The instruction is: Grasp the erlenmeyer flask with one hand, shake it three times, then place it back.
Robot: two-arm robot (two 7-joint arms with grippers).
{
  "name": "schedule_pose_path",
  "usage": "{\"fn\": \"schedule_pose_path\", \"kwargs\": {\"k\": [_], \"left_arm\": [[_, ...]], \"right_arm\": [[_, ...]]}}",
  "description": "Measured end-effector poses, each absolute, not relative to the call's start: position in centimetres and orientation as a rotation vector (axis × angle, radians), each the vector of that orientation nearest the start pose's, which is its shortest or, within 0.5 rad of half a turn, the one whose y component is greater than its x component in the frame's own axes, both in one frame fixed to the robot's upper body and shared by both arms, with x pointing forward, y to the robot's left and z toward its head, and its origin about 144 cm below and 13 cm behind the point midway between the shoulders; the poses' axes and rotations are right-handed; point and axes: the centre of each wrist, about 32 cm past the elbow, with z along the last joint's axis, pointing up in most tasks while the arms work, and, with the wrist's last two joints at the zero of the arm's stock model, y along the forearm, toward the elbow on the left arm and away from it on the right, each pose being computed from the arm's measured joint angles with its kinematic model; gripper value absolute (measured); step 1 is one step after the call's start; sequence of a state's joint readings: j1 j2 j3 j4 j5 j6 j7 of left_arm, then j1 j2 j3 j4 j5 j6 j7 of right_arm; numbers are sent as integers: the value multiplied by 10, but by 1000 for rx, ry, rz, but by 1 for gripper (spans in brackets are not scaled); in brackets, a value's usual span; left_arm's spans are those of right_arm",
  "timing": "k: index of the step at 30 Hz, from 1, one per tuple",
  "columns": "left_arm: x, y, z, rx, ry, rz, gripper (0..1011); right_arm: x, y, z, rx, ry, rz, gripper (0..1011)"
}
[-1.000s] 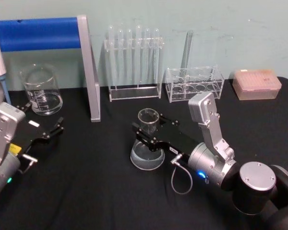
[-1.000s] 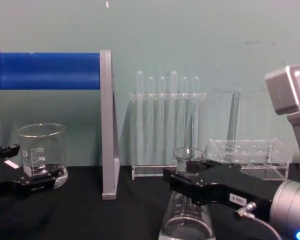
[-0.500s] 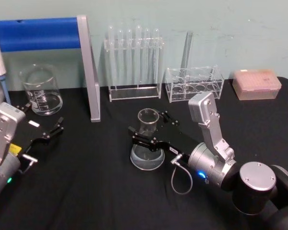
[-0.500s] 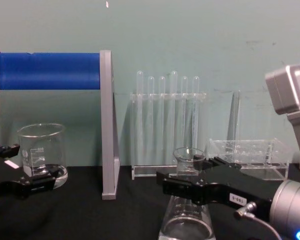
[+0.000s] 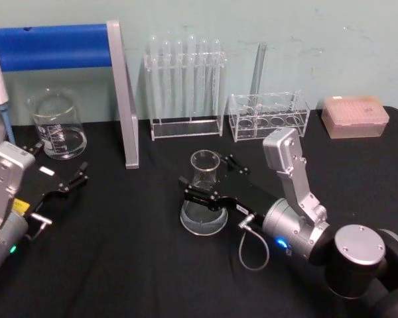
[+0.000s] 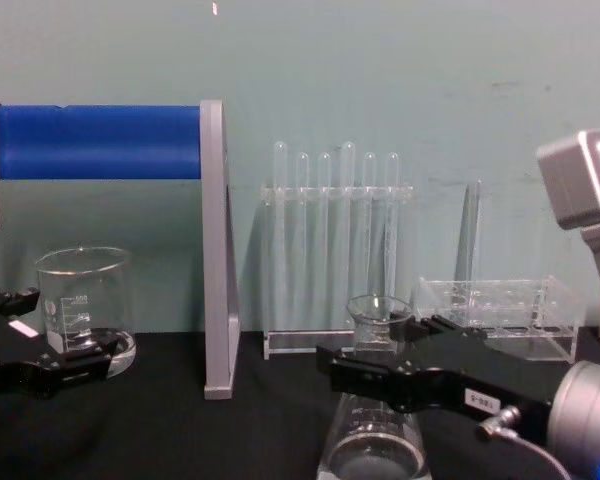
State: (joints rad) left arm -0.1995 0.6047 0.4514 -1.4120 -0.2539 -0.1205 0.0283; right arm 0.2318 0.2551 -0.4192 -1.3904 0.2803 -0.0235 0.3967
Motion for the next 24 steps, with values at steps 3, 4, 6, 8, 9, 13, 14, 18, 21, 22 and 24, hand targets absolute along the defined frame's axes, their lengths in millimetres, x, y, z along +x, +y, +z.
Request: {"fn": "schedule_pose_path", "kwargs": {"k": [3,4,6,8,9,13,14,18,21,22,24], "left_arm": [[489,310,1140,304,-285,1248,1001],[489,310,1140,304,-285,1248,1001],[489,310,1140,304,-285,1248,1001],[489,310,1140,304,-285,1248,1001],[489,310,1140,304,-285,1248,1001],[489,310,1140,304,-285,1248,1001],[489,310,1140,304,-285,1248,1001],[489,310,1140,304,-285,1248,1001],[489,310,1140,304,-285,1248,1001],[489,310,1140,304,-285,1248,1001],[489,310,1140,304,-285,1248,1001]], "right_arm": [[500,-194,1142,-62,1,-819,1002],[498,-196,1143,-63,3,-819,1002],[495,-198,1144,-65,4,-819,1002],[490,-202,1145,-67,6,-819,1003],[488,-204,1146,-68,6,-819,1003],[479,-213,1147,-76,9,-820,1002],[474,-216,1149,-80,10,-820,1003],[463,-227,1150,-97,13,-828,1003],[456,-236,1151,-109,15,-848,1002],[454,-239,1152,-112,14,-856,1003],[452,-245,1152,-117,12,-883,1003]]}}
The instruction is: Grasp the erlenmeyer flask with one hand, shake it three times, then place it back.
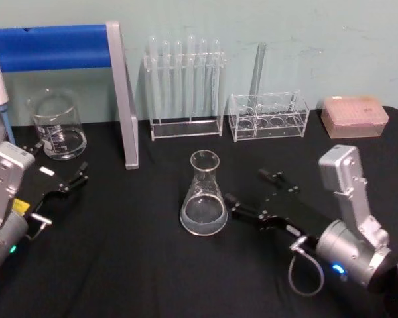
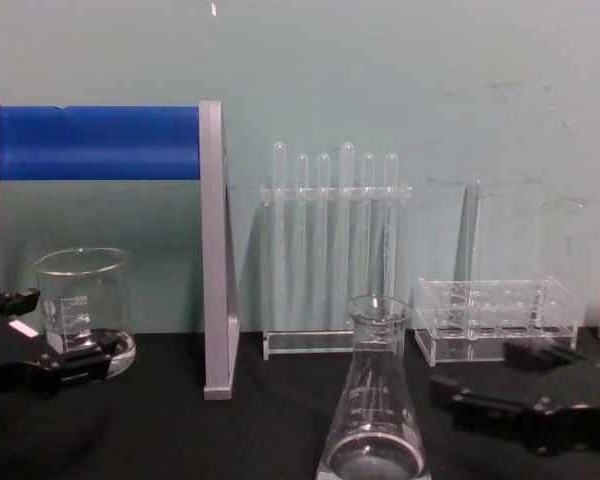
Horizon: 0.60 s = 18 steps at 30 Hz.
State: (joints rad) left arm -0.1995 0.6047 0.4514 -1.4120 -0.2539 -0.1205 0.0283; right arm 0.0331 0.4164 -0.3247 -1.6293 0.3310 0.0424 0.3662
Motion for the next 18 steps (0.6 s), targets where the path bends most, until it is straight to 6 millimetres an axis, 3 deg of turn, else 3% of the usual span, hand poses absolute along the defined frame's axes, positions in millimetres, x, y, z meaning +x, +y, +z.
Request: {"fn": "schedule_pose_path", "kwargs": {"k": [11,18], "left_arm": [[489,310,1140,304,-285,1248,1001],[489,310,1140,305,-285,1248,1001]], "right_arm": [[466,-271,1160,-134,-84,-1094,1002],[487,-269,1163,-198,-257,-1201,1003]]}}
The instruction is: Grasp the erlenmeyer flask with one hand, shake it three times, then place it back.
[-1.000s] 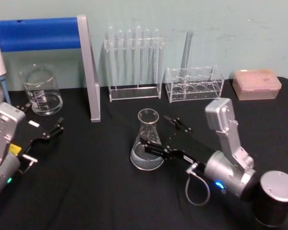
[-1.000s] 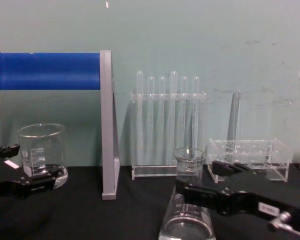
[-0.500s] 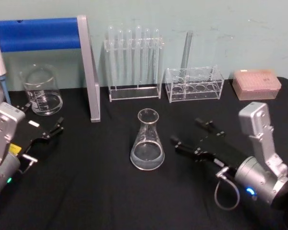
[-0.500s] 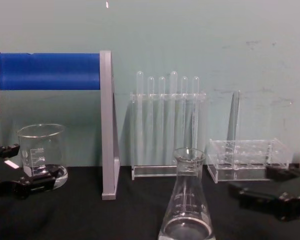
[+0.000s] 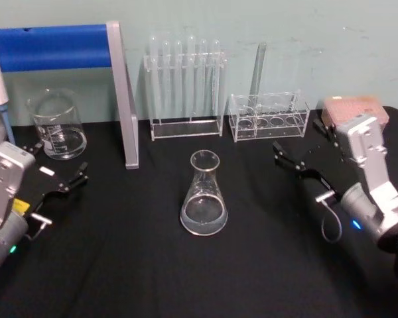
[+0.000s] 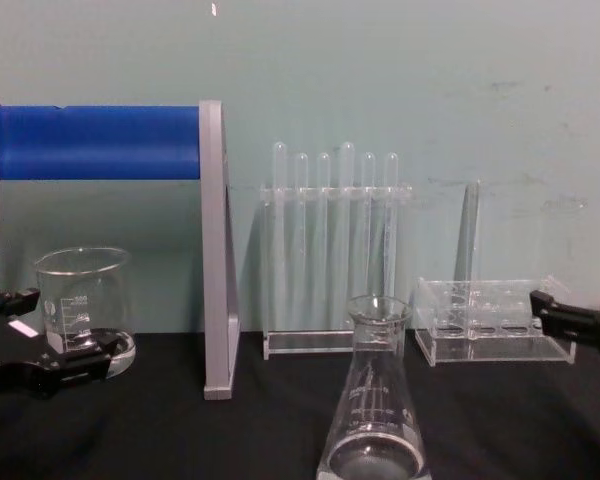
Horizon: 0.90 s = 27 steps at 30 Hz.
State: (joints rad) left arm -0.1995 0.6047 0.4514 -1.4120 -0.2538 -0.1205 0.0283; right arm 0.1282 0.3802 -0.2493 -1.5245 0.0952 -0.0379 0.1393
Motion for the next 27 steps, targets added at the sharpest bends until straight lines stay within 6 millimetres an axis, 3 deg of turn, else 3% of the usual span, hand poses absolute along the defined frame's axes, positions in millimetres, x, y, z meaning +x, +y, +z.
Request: {"fn": "schedule_pose_path", "kwargs": {"k": [7,27], "left_arm": [[489,310,1140,304,-285,1248,1001],[489,310,1140,305,-285,1248,1001]], "right_arm": [[499,-257,1161,-256,-420,-1211,1002],[497,-259,1161,-247,-393,-1212,1002]]}}
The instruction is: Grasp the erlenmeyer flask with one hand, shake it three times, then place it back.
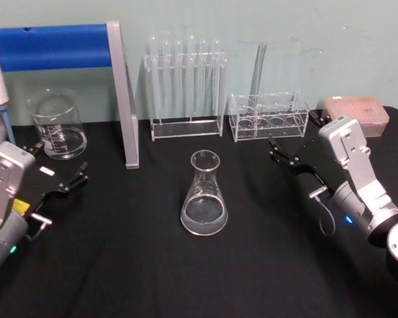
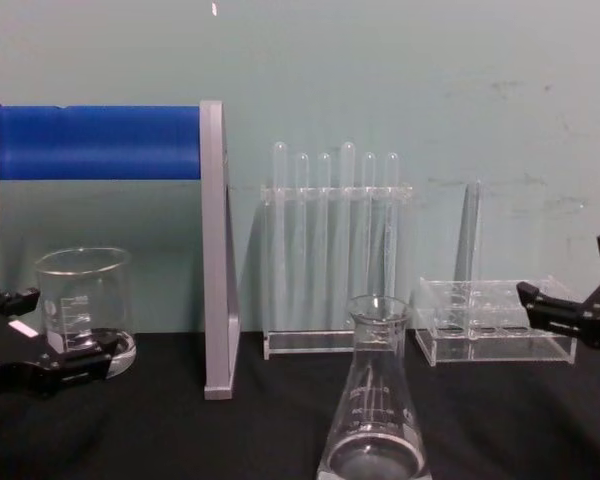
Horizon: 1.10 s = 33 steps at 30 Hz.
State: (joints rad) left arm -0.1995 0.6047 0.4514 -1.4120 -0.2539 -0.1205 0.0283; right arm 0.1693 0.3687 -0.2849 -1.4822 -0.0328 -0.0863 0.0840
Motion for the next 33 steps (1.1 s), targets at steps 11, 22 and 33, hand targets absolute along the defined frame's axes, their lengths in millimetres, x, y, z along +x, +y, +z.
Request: {"fn": "schedule_pose_path", "kwargs": {"k": [11,22,33], "left_arm": [[489,310,1140,304,-285,1248,1001],[489,310,1140,304,-285,1248,1001],[489,310,1140,304,-285,1248,1001]], "right_arm": [[496,-260,1162,-246,-388,-1211,1003],[496,-260,1162,-246,-387,-1210,1002],[496,-260,1162,-245,-386,-1211,1002]]}}
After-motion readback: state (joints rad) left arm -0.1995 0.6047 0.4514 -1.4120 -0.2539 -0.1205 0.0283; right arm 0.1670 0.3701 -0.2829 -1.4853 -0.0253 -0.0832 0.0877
